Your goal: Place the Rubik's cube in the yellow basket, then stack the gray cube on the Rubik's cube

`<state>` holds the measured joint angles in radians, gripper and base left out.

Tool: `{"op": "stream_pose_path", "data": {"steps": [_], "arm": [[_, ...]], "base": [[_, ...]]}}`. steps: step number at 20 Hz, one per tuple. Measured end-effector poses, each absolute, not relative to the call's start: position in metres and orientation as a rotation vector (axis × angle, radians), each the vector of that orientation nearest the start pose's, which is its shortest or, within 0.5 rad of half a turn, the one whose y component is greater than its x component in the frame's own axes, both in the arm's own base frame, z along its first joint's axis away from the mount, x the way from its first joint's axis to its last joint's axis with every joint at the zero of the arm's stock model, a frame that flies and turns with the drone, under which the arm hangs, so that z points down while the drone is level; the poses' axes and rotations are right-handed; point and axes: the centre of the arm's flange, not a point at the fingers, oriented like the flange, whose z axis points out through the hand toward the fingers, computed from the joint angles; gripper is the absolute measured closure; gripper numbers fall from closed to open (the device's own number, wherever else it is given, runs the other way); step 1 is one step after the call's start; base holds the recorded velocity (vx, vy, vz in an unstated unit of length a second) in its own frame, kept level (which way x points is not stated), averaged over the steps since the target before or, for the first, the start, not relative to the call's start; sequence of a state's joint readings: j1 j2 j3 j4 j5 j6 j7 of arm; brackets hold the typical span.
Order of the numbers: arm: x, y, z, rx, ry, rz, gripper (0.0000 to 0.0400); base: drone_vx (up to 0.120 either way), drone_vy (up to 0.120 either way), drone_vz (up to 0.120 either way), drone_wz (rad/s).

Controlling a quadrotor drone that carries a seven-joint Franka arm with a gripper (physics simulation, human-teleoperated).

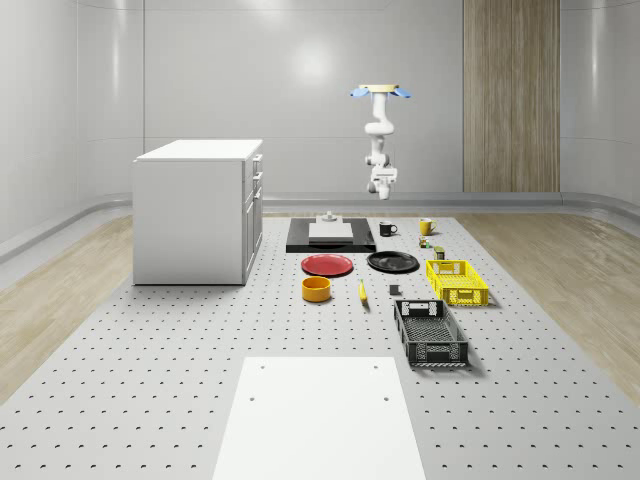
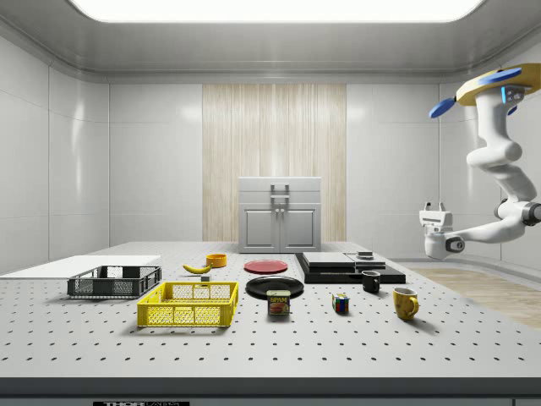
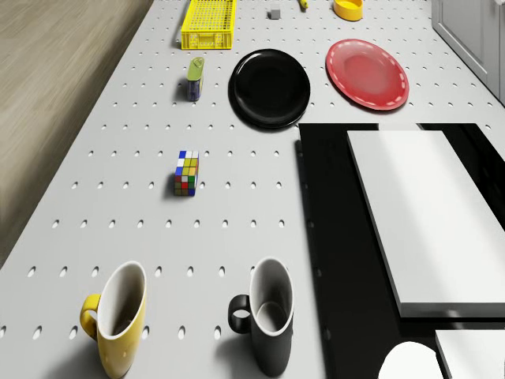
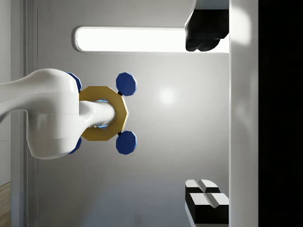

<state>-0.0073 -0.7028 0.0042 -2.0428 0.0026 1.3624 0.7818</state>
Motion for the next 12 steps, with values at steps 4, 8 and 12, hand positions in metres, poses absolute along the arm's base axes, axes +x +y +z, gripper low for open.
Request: {"op": "stream_pose_path", "data": {"steps": [4, 8, 12], "arm": [[0.3038, 0.0001, 0.6911, -2.894, 1.199, -0.037, 0.0], [0.3035, 0.0001, 0.6913, -2.893, 1.198, -0.042, 0.0], [0.3032, 0.0002, 0.6913, -2.893, 1.198, -0.047, 0.0]], "base": [[0.12, 0.12, 0.0, 0.0], [0.12, 0.12, 0.0, 0.0], [0.12, 0.12, 0.0, 0.0]]}}
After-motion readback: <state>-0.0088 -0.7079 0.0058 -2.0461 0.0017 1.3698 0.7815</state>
